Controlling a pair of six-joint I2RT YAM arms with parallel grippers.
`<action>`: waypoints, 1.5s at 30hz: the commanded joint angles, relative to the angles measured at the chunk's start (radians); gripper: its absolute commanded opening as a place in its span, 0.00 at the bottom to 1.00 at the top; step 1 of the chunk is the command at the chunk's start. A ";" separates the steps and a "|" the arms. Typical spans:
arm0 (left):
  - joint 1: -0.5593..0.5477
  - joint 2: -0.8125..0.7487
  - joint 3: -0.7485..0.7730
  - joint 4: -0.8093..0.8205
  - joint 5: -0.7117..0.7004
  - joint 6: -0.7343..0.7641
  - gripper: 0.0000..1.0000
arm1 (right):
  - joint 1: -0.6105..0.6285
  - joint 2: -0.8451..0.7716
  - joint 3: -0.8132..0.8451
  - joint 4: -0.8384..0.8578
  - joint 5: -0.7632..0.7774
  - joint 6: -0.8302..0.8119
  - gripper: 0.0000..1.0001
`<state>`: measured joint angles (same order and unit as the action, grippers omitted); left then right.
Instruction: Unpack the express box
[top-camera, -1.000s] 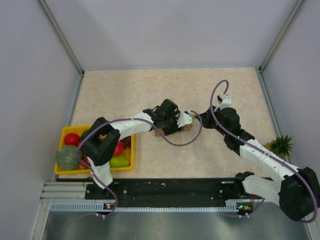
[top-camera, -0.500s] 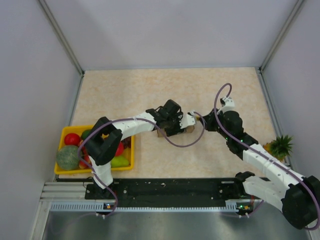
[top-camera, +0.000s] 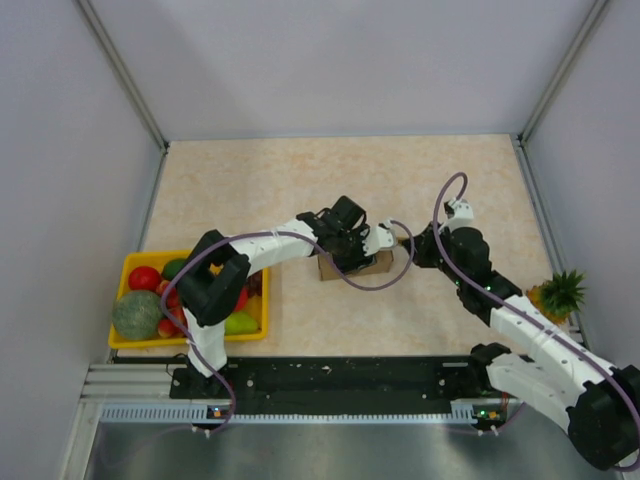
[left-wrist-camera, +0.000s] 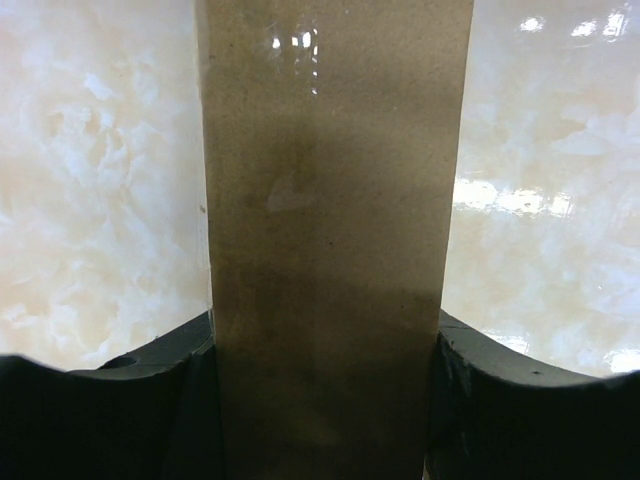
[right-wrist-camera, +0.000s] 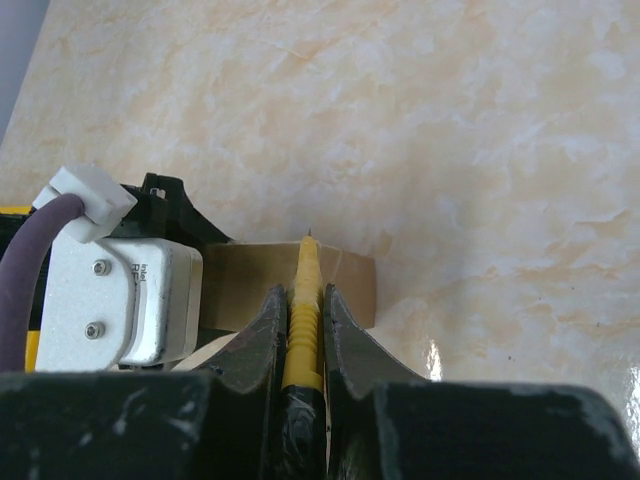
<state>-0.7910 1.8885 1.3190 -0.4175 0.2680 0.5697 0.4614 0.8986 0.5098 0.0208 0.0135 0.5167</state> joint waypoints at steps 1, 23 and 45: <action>0.047 0.064 0.032 -0.027 -0.099 -0.076 0.18 | 0.029 -0.035 -0.045 -0.182 -0.124 0.023 0.00; 0.052 0.073 0.051 -0.044 -0.055 -0.057 0.18 | 0.029 -0.136 -0.027 -0.303 -0.084 0.031 0.00; 0.041 -0.051 0.178 -0.072 0.074 -0.068 0.99 | -0.038 0.023 0.300 -0.340 0.203 -0.007 0.00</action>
<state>-0.7471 1.9350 1.4647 -0.5167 0.3248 0.5030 0.4515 0.8761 0.7425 -0.3099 0.1822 0.5270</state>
